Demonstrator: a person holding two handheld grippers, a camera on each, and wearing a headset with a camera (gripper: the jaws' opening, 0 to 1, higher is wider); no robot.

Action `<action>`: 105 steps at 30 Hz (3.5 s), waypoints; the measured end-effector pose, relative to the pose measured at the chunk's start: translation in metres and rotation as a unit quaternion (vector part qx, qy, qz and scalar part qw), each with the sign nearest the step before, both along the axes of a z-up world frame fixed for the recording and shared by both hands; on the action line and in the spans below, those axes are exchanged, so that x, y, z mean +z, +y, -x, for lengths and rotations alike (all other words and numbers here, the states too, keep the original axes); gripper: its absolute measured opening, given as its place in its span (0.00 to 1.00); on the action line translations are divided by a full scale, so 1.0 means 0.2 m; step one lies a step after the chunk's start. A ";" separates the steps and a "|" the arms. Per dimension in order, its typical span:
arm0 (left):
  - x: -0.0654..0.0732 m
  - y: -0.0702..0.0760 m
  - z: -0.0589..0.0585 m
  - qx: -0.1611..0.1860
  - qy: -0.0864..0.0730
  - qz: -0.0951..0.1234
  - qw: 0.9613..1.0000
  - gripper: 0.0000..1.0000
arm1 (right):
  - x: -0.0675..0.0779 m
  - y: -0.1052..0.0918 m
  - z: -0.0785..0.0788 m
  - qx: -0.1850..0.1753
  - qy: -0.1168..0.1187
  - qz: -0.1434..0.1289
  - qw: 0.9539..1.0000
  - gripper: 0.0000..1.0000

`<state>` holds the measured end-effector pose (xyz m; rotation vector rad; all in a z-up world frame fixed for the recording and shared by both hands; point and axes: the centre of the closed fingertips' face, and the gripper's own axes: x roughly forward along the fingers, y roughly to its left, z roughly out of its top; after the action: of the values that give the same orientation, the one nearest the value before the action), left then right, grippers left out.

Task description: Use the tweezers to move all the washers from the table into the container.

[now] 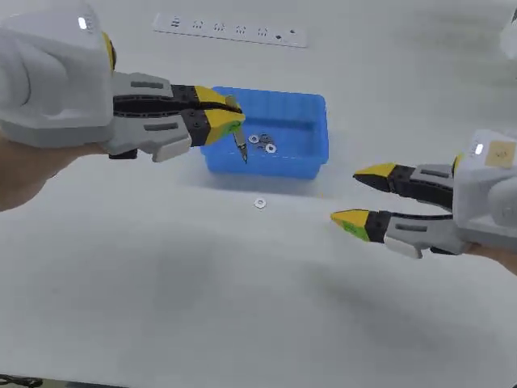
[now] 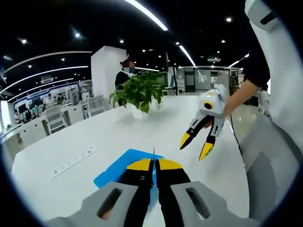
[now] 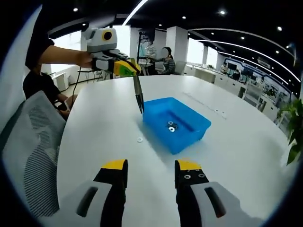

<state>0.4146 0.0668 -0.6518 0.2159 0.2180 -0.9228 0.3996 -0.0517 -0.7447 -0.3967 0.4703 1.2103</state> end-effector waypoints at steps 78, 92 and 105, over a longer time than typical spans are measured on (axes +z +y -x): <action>-0.29 -0.15 0.03 -0.029 0.084 -0.008 0.996 0.06 | -0.12 0.24 0.20 0.082 0.073 -0.039 0.993 0.86; -0.31 -0.17 0.04 -0.055 0.109 -0.001 0.992 0.07 | -0.09 0.50 0.06 0.119 0.064 -0.066 0.989 0.50; -0.32 -0.16 0.06 -0.067 0.117 -0.008 0.991 0.07 | -0.08 0.57 0.02 0.193 0.059 -0.040 0.979 0.22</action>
<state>0.4035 0.0341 -0.7151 0.1388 0.4317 -1.0799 0.3959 0.0618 -0.7612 -0.3573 0.4568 1.6308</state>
